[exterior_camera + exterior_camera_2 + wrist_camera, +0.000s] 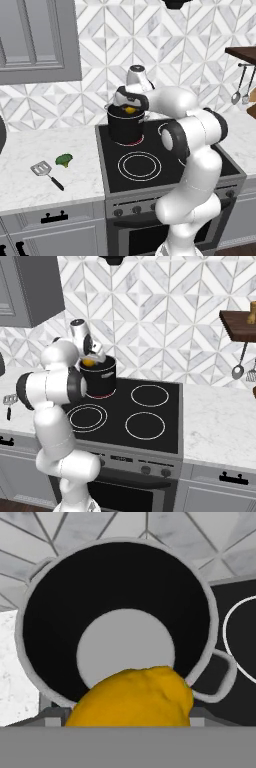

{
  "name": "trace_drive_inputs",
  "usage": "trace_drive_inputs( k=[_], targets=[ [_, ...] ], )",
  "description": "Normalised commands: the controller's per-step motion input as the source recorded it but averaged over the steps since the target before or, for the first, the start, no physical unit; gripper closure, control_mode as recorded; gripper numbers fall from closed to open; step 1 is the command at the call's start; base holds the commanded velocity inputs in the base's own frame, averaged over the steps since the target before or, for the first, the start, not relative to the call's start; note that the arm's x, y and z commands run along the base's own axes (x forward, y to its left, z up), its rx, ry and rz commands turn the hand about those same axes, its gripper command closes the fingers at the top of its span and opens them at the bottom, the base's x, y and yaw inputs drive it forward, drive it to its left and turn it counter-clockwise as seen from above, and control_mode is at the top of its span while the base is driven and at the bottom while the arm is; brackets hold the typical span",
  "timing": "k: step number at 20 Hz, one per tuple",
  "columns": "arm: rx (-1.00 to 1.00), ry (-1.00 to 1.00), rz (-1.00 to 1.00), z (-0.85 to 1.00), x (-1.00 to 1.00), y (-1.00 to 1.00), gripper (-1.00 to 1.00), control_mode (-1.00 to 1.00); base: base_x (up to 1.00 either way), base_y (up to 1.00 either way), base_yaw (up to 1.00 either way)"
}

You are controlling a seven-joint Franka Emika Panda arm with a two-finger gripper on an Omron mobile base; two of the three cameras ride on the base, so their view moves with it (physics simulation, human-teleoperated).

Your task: Put the lemon and broccoli in the pot. Retrieve the spatula and lightly stir the vegetables in the pot.

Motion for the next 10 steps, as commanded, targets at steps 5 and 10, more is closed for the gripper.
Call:
trace_drive_inputs(
  k=[5,10],
  targets=[
    [0.0,0.0,0.0,-0.26,0.33,0.0,1.0,-1.0,0.0,0.0,0.0],
    [0.0,0.0,0.0,-0.15,0.38,0.0,1.0,-1.0,0.0,0.0,0.0]
  ],
)
